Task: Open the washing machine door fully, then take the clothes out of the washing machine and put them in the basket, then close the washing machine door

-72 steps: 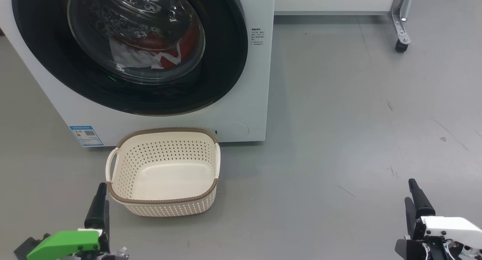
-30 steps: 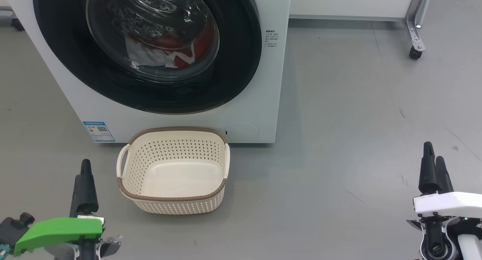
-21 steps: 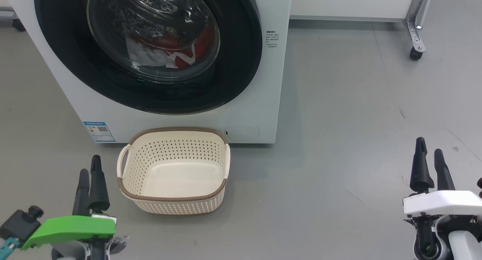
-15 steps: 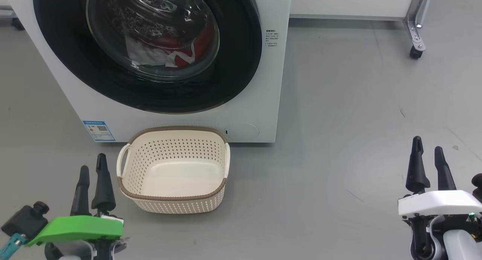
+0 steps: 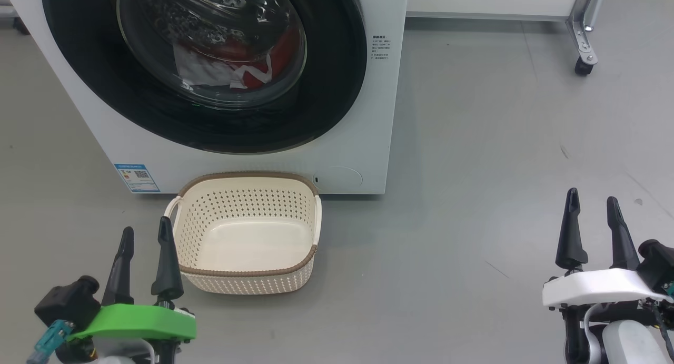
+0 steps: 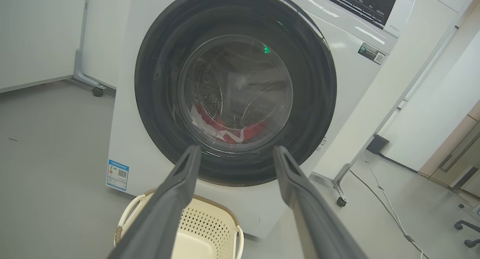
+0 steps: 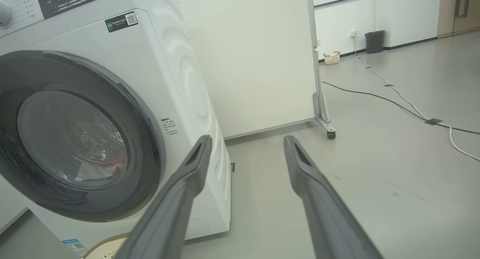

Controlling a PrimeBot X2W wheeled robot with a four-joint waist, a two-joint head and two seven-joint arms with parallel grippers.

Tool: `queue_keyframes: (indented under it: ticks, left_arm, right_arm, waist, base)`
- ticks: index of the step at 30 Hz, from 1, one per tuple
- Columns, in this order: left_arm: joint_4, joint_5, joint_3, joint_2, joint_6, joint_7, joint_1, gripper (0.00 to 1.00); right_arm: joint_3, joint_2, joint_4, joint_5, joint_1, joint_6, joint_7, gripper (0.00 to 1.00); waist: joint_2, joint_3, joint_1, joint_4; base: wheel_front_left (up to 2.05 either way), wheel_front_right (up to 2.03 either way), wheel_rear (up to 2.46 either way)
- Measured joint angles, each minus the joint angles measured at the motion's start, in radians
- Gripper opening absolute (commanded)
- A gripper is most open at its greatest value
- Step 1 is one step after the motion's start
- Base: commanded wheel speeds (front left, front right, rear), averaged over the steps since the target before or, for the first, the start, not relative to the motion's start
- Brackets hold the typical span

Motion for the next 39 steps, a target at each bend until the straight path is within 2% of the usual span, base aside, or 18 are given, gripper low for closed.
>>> queue_keyframes:
  ticks: [13, 23, 35, 39]
  left_arm:
    - [0.025, 0.183, -0.075, 0.007, 0.038, -0.03, 0.001, 1.0]
    - [0.102, 0.188, -0.101, 0.009, 0.073, -0.03, 0.012, 1.0]
    - [0.12, 0.188, -0.115, 0.009, 0.093, -0.03, 0.012, 1.0]
    - [0.128, 0.231, -0.123, 0.01, 0.095, -0.03, 0.011, 1.0]
  right_arm:
    - [0.054, -0.007, 0.039, -0.145, 0.006, -0.009, -0.028, 1.0]
    - [0.063, 0.0, 0.116, -0.075, 0.019, -0.004, -0.032, 1.0]
    - [0.078, 0.002, 0.165, -0.072, 0.016, 0.002, -0.031, 1.0]
    - [0.08, 0.002, 0.176, -0.072, 0.012, 0.002, -0.031, 1.0]
  waist:
    - [0.0, 0.005, 0.0, 0.0]
    - [0.0, 0.008, 0.0, -0.002]
    - [0.0, 0.0, 0.0, -0.014]
    - [0.0, -0.003, 0.0, -0.017]
  base:
    - [0.0, 0.0, 0.0]
    - [0.0, 0.0, 0.0]
    - [0.0, 0.0, 0.0]
    - [0.0, 0.0, 0.0]
